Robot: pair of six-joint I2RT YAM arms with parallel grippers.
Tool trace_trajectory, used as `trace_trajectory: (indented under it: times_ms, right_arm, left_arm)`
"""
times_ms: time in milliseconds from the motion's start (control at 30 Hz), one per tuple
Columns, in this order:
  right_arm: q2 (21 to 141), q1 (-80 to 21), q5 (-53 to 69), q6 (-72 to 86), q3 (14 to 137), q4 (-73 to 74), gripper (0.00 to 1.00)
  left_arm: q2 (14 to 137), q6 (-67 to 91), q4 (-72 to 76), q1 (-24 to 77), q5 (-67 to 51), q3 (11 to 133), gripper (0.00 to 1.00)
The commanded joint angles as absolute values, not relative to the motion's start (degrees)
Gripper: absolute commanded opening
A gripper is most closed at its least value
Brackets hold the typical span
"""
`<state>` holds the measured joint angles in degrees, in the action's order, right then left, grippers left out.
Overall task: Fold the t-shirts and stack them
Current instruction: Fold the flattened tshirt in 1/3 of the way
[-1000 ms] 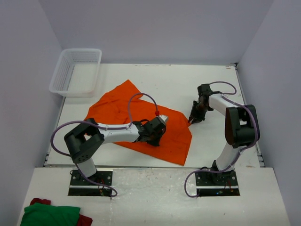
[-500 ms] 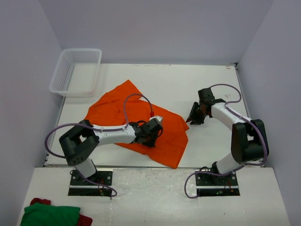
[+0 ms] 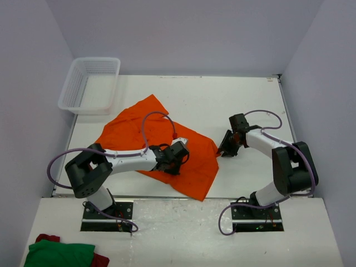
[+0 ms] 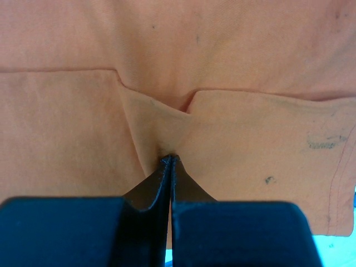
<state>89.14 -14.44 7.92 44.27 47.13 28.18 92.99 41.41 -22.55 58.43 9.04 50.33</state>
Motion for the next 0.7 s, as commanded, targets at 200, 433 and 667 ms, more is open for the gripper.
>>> trace_trajectory:
  times_ms: [200, 433, 667]
  right_arm:
    - [81.4, -16.6, 6.7, 51.6, 41.1, 20.8, 0.33]
    - [82.3, -17.4, 6.2, 53.7, 40.6, 19.6, 0.34]
    - [82.6, -18.6, 3.8, 55.9, 38.8, 20.3, 0.34]
  left_arm:
    - [91.5, 43.2, -27.2, 55.8, 12.0, 46.2, 0.00]
    - [90.2, 43.2, -27.2, 55.3, 12.0, 45.5, 0.00]
    - [88.9, 42.6, -27.5, 54.8, 12.2, 44.9, 0.00]
